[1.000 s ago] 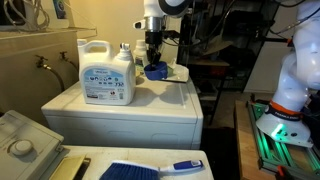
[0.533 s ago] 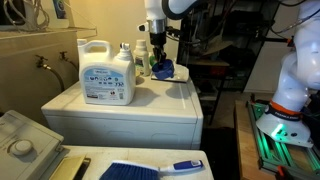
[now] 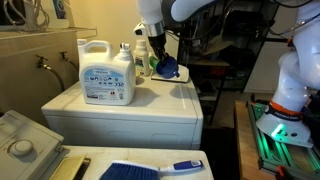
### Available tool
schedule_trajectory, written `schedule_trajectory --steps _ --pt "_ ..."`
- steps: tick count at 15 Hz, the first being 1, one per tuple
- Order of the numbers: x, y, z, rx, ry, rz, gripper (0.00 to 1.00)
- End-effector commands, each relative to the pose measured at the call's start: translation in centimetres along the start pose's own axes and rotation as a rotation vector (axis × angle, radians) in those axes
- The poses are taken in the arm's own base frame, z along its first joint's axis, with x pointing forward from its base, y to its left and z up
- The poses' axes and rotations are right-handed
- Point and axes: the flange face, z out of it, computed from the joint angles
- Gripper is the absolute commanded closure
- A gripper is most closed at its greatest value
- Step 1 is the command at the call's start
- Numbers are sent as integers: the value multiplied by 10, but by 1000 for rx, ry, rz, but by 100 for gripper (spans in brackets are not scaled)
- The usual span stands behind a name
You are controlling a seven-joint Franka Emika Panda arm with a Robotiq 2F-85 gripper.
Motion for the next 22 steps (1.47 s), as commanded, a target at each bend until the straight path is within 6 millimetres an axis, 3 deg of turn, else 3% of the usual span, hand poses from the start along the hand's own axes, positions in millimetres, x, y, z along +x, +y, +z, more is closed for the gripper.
schedule_trajectory --steps 1,5,6,10,12,17,20,22 --pt "34 -33 -6 -132 -139 -62 98" --pt "67 -66 -10 -305 -269 -171 98" --pt "55 -62 -10 -245 -211 -150 93" --pt "71 -72 -9 -295 -246 -177 93" --pt "76 -77 -11 -334 -280 -194 98" --pt "100 -137 -29 -547 -447 -271 98" --pt "116 -178 -29 -696 -509 -330 98" --pt "124 -193 -25 -810 -527 -360 98"
